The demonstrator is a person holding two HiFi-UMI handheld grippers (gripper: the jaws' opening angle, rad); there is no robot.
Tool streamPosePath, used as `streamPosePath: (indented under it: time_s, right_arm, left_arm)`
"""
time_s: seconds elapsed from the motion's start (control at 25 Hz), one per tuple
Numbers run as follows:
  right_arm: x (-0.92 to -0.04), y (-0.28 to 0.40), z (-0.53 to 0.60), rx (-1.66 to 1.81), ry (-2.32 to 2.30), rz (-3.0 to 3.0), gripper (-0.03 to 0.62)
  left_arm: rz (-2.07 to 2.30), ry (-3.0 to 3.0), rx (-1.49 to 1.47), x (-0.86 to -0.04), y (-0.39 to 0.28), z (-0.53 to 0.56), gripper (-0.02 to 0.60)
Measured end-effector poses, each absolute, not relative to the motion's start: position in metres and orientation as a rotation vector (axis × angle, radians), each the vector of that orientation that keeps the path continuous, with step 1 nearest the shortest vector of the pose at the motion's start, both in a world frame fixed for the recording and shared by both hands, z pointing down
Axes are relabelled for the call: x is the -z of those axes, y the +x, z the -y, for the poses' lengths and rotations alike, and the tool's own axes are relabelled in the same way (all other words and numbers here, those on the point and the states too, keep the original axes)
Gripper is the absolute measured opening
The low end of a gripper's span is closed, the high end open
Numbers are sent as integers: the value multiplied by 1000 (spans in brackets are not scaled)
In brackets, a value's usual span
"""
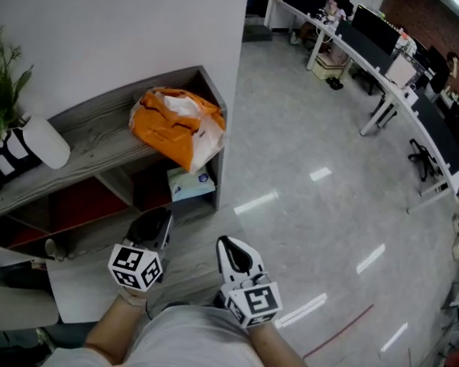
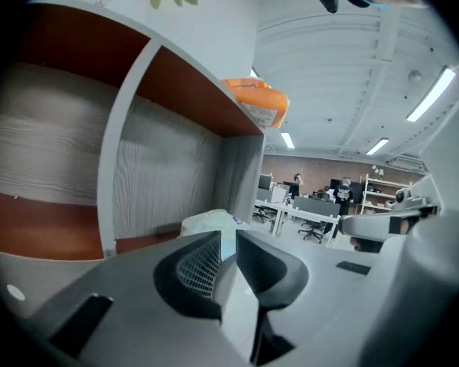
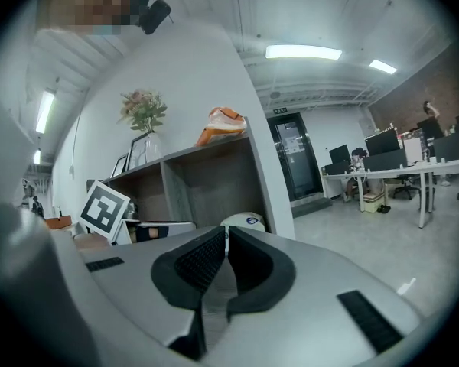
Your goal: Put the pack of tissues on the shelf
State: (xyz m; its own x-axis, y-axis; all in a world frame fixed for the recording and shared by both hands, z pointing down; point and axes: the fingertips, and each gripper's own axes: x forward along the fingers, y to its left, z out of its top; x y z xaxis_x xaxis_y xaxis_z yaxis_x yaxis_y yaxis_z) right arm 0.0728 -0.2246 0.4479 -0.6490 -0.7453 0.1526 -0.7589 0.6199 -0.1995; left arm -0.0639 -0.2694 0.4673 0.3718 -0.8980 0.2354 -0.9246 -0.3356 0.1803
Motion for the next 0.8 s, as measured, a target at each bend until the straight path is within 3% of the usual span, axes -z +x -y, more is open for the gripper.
streamPosePath:
  time_s: [0.24,0.8]
  right_arm:
    - [-446,26,228,-378,1127,2864,25]
    - [-443,-92,209,-372,660,3000,25]
  left_arm:
    - [1683,2314,-101,-456,-96,237,29]
    - [1944,2055,-20,-456,-196,155,20]
